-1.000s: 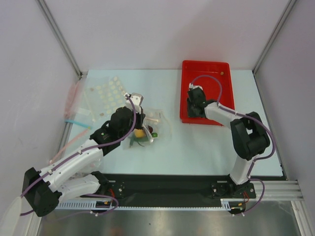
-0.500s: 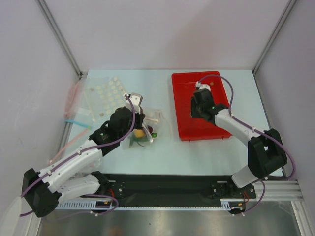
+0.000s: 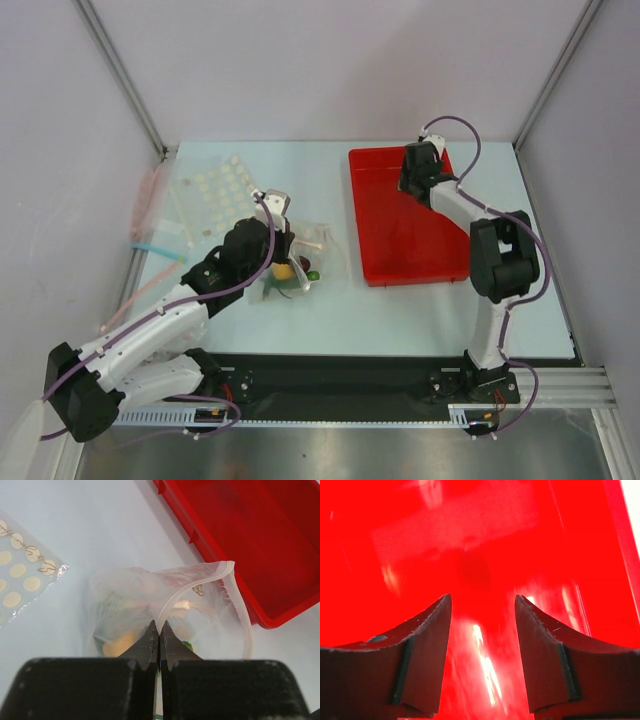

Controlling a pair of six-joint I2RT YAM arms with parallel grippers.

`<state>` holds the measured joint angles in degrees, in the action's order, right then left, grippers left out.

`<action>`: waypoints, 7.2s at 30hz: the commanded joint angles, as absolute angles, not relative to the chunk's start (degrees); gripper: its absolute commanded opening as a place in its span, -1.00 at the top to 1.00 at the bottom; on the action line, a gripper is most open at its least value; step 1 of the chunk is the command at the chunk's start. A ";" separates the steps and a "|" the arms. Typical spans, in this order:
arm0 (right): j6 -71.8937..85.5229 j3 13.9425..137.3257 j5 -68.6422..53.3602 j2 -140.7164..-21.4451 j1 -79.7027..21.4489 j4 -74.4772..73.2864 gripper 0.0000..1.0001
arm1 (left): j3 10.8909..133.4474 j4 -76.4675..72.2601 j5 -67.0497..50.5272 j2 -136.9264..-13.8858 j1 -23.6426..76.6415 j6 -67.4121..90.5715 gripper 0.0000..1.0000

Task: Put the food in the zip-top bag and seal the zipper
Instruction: Pick up the fake fruit from the bin, then place the fake fruit in the zipper food storage bag, then adjust the zipper food storage bag at the center of the board.

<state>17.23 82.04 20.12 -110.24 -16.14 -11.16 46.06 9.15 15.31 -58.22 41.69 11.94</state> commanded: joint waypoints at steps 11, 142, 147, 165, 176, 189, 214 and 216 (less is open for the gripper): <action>17.23 101.59 30.59 -127.35 -12.31 -3.25 -0.25 | 47.20 7.56 16.52 -58.18 41.31 11.78 0.99; 9.23 43.59 9.23 -53.88 -50.45 4.93 -0.51 | 32.09 -11.68 7.63 -48.61 41.22 33.31 1.00; 12.39 47.99 11.51 -56.33 -50.62 -4.99 -0.51 | 30.68 -9.32 15.90 -45.71 41.22 31.02 0.99; 18.01 50.19 6.06 -68.73 -49.75 -5.02 -0.37 | 28.65 -10.28 19.25 -44.47 41.22 30.32 0.99; 26.89 43.43 1.85 -72.07 -43.60 9.21 -0.26 | 28.13 -11.07 15.30 -43.07 41.22 29.18 0.99; 30.06 43.94 -7.03 -77.34 -42.28 12.74 0.30 | 27.77 -12.57 11.95 -42.98 41.22 28.65 0.99; 36.03 35.25 -5.45 -62.40 -32.44 15.38 1.00 | 35.51 -15.03 -7.74 -56.69 50.27 17.50 -1.00; 37.44 34.54 -6.06 -61.79 -30.94 16.08 1.00 | 35.60 -14.68 -6.86 -56.34 51.50 15.66 -1.00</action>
